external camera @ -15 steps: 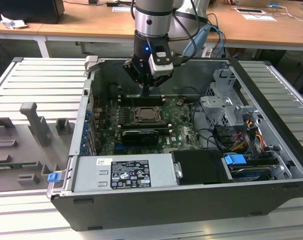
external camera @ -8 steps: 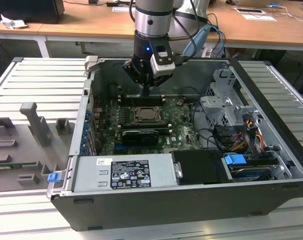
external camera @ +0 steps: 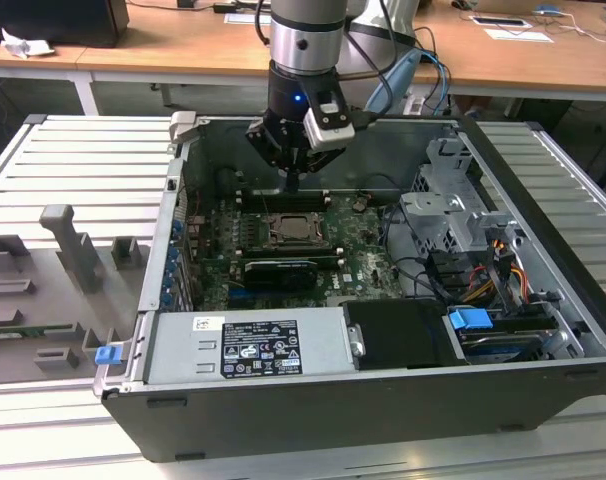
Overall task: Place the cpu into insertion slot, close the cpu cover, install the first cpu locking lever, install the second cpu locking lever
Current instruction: 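Install the first cpu locking lever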
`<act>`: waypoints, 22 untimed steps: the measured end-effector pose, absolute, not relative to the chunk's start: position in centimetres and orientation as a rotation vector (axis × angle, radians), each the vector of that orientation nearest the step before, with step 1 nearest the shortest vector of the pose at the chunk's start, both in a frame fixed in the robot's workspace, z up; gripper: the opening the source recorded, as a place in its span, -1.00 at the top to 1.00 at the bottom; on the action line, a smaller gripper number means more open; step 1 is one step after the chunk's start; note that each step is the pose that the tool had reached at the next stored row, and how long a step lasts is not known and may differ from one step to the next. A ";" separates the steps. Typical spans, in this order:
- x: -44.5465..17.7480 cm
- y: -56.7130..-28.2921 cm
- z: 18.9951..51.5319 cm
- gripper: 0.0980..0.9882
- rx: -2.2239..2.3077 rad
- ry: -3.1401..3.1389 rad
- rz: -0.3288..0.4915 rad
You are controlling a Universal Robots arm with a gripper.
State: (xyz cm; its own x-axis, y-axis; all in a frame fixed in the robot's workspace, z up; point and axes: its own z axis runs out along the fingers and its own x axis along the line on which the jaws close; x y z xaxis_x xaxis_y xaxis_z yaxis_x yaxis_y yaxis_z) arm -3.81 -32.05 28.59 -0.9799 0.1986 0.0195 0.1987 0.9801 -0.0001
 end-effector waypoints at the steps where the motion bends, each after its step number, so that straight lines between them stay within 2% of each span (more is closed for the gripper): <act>1: -3.8 -32.1 28.6 0.98 -0.302 -3.108 -0.003; 22: -3.8 -32.1 28.6 0.98 0.000 -3.123 0.000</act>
